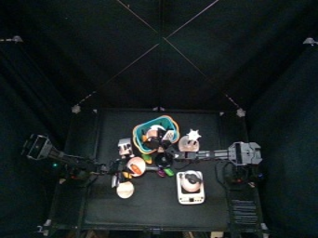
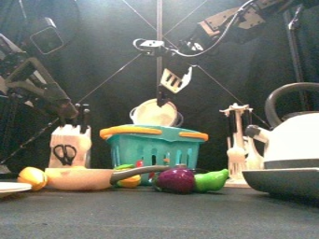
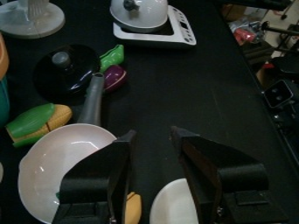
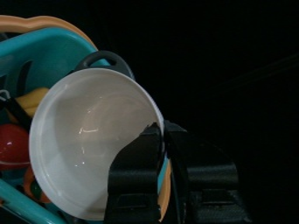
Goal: Put down pot and place carrot into pot
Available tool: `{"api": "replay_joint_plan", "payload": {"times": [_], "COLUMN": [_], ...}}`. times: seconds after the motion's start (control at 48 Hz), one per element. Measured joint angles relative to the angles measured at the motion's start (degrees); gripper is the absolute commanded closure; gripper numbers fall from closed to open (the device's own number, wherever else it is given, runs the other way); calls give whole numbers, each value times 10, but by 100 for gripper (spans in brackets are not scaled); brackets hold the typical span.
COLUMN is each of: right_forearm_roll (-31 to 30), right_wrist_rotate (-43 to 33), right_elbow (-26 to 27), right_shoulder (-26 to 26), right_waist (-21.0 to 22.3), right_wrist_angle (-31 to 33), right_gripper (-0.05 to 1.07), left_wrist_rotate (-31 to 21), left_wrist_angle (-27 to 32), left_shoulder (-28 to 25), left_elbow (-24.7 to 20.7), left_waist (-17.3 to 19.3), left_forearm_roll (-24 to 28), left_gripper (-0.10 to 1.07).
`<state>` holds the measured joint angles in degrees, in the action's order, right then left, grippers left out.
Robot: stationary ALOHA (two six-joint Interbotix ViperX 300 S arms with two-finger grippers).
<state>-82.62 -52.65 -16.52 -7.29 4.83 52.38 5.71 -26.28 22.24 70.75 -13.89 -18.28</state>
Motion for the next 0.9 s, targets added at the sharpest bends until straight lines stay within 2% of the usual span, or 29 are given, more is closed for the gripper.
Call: {"api": "replay_joint_plan", "payload": {"times": [0.146,0.354,0.896], "right_forearm_roll": [2,24,141], "right_wrist_rotate": [-1,0,-1], "right_elbow": [-4,-16,-36], "right_shoulder": [1,22,94], "right_waist": [-2,-8,-57], "right_wrist_angle": [21,18,-98], "right_gripper": [81,81,81], "left_wrist_rotate": [0,1,0], "left_wrist_angle": [1,1,1], "left_shoulder": [0,0,15], "left_elbow": [3,3,4], "left_waist": [1,2,9], "left_forearm_roll": [-1,-1,-1], "left_gripper": [20,20,20]}}
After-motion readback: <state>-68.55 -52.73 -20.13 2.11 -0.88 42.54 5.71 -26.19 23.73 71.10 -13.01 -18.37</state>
